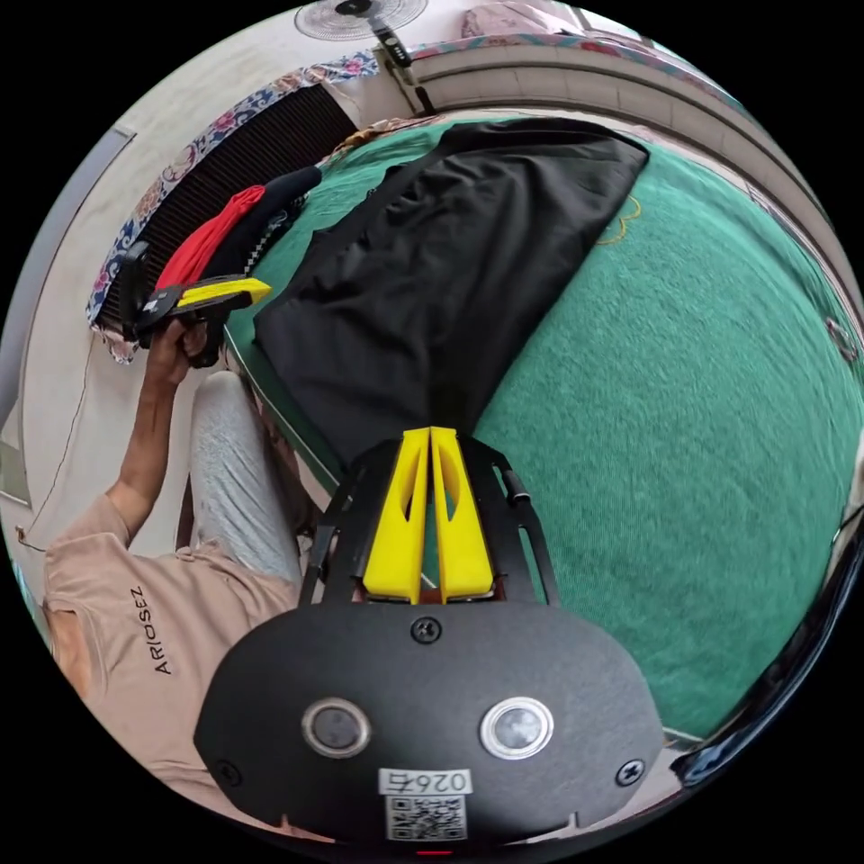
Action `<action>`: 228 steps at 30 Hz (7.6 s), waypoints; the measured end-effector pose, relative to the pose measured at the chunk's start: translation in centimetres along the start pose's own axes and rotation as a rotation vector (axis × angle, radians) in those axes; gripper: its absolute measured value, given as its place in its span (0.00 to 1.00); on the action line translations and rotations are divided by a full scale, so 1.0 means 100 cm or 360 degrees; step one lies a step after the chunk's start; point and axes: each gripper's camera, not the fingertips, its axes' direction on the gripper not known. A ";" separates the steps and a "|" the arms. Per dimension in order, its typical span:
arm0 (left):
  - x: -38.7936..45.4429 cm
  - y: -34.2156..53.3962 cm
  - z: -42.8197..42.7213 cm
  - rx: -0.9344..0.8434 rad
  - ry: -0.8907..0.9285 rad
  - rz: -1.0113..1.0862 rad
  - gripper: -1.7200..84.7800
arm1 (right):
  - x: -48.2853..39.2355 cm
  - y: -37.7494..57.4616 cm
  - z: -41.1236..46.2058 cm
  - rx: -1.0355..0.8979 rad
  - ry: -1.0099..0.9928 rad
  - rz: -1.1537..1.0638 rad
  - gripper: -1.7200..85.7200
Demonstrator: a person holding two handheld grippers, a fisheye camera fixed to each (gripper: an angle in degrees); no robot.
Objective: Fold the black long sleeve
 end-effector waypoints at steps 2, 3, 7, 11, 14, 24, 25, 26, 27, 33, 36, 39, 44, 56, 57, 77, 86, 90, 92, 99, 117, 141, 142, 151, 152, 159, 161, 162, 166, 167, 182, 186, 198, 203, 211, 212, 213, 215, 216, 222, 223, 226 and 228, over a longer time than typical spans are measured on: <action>-0.013 0.019 -0.019 0.0207 0.0211 -0.0113 0.01 | 0.003 0.023 -0.009 0.0111 0.0017 0.0064 0.01; -0.021 0.032 -0.028 0.0319 0.0303 -0.0196 0.01 | 0.006 0.038 -0.014 0.0205 0.0025 0.0106 0.02; -0.045 0.068 -0.035 0.0408 0.0253 -0.0546 0.01 | 0.023 0.071 -0.023 0.0380 -0.0120 0.0222 0.05; -0.072 0.095 -0.010 0.0211 0.0346 -0.0849 0.08 | 0.049 0.088 -0.030 0.0409 -0.0300 0.0289 0.07; -0.084 0.107 0.000 0.0175 0.0395 -0.0966 0.15 | 0.066 0.100 -0.028 0.0383 -0.0396 0.0346 0.08; -0.122 0.100 0.004 0.0037 0.0468 -0.0996 0.15 | 0.102 0.135 -0.015 0.0329 -0.0657 0.0432 0.10; -0.124 0.100 0.005 0.0022 0.0472 -0.1015 0.15 | 0.104 0.136 -0.015 0.0329 -0.0666 0.0434 0.10; -0.129 0.099 0.006 -0.0001 0.0474 -0.1044 0.15 | 0.108 0.139 -0.015 0.0323 -0.0699 0.0434 0.11; -0.132 0.098 0.007 -0.0012 0.0478 -0.1050 0.15 | 0.112 0.143 -0.015 0.0330 -0.0745 0.0442 0.11; -0.140 0.099 0.010 0.0059 0.0538 -0.0987 0.16 | 0.127 0.157 -0.008 0.0317 -0.0917 0.0460 0.10; -0.149 0.104 0.011 0.0145 0.0665 -0.1022 0.18 | 0.130 0.161 -0.008 0.0322 -0.0915 0.0459 0.10; -0.154 0.106 0.013 0.0179 0.0685 -0.1034 0.18 | 0.132 0.162 -0.006 0.0331 -0.0926 0.0462 0.09; -0.154 0.099 0.016 0.0113 0.0559 -0.1004 0.12 | 0.128 0.156 0.000 0.0303 -0.0889 0.0429 0.09; -0.164 0.115 0.013 0.0215 0.0701 -0.1075 0.07 | 0.153 0.182 -0.026 0.0345 -0.0790 0.0513 0.11; -0.165 0.116 0.012 0.0222 0.0708 -0.1078 0.07 | 0.150 0.182 -0.023 0.0343 -0.0790 0.0503 0.11; -0.107 0.145 -0.046 0.0448 0.1040 -0.0700 0.05 | 0.126 0.230 -0.081 0.0356 -0.0924 0.0182 0.00; -0.049 0.173 -0.103 0.0532 0.1080 -0.0257 0.05 | 0.085 0.314 -0.126 0.0514 -0.1263 -0.0091 0.00; -0.053 0.114 -0.100 0.0536 0.1065 -0.0195 0.05 | 0.099 0.280 -0.154 0.0589 -0.1310 -0.0086 0.00; -0.060 0.081 -0.090 0.0533 0.1048 -0.0207 0.05 | 0.115 0.252 -0.163 0.0621 -0.1333 -0.0047 0.00; -0.113 -0.050 -0.006 0.0320 0.0992 -0.0438 0.05 | 0.202 0.120 -0.162 0.0623 -0.1315 0.0282 0.00; -0.183 -0.161 0.073 0.0486 0.0973 -0.0631 0.02 | 0.310 0.012 -0.097 0.0781 -0.1128 0.0884 0.10; -0.053 -0.258 0.192 -0.0364 0.0010 0.0156 0.01 | 0.111 -0.124 -0.039 0.0327 0.0293 -0.0091 0.01; -0.061 -0.258 0.188 -0.0325 0.0108 0.0051 0.01 | 0.113 -0.131 -0.033 0.0246 0.0282 -0.0093 0.01; -0.020 -0.260 0.140 0.0051 0.0420 0.0196 0.01 | 0.067 -0.084 -0.079 0.0495 0.0034 -0.0043 0.01; -0.013 -0.271 0.155 -0.0009 0.0385 0.0234 0.01 | 0.061 -0.080 -0.070 0.0474 0.0024 -0.0051 0.01; -0.067 -0.282 0.197 -0.0342 0.0286 -0.0080 0.01 | 0.065 -0.111 -0.029 0.0361 0.0063 -0.0050 0.01; -0.078 -0.271 0.168 -0.0231 0.0257 -0.0154 0.01 | 0.057 -0.111 -0.034 0.0377 0.0185 -0.0049 0.01; -0.080 -0.264 0.143 -0.0163 0.0246 -0.0149 0.01 | 0.047 -0.109 -0.039 0.0370 0.0292 -0.0061 0.01; -0.066 -0.230 0.072 -0.0038 0.0365 -0.0028 0.01 | 0.010 -0.088 -0.062 0.0432 0.0167 -0.0230 0.01; -0.054 -0.213 0.055 -0.0059 0.0385 0.0039 0.01 | -0.003 -0.083 -0.068 0.0414 0.0039 -0.0321 0.01; -0.078 -0.062 -0.060 0.0057 0.0082 -0.0194 0.04 | -0.027 -0.033 -0.053 -0.0024 0.0172 -0.0229 0.02; -0.094 -0.069 -0.019 -0.0389 0.0273 -0.0161 0.14 | -0.012 -0.024 -0.070 0.0071 0.0078 -0.0055 0.10; -0.132 -0.010 -0.075 -0.0278 0.0244 -0.0322 0.03 | 0.028 -0.004 -0.068 -0.0051 -0.0010 0.0090 0.06; -0.128 -0.004 -0.049 -0.0422 0.0396 -0.0220 0.15 | 0.056 0.012 -0.067 -0.0080 -0.0258 0.0220 0.10; -0.136 0.013 -0.114 -0.0446 -0.0330 -0.0022 0.01 | 0.067 0.022 -0.056 -0.0162 -0.0337 0.0222 0.05; -0.143 0.021 -0.131 -0.0400 -0.0300 -0.0058 0.01 | 0.067 0.024 -0.058 -0.0173 -0.0334 0.0209 0.05; -0.147 0.032 -0.149 -0.0328 -0.0221 -0.0087 0.01 | 0.068 0.027 -0.060 -0.0193 -0.0351 0.0200 0.05; -0.150 0.051 -0.176 -0.0147 -0.0092 -0.0134 0.01 | 0.070 0.034 -0.066 -0.0208 -0.0398 0.0189 0.05; -0.147 0.064 -0.192 0.0001 -0.0039 -0.0135 0.01 | 0.070 0.040 -0.073 -0.0211 -0.0403 0.0179 0.06; -0.109 0.114 -0.270 0.1090 0.0589 0.0119 0.01 | 0.048 0.088 -0.157 0.0546 -0.0221 -0.0039 0.05; -0.102 0.120 -0.279 0.1225 0.0637 0.0181 0.01 | 0.040 0.096 -0.170 0.0682 -0.0143 -0.0090 0.05; -0.059 0.149 -0.326 0.1788 0.0656 0.0481 0.01 | -0.010 0.144 -0.218 0.1262 0.0287 -0.0343 0.05; -0.027 0.167 -0.356 0.2035 0.0645 0.0695 0.01 | -0.037 0.175 -0.231 0.1573 0.0442 -0.0403 0.04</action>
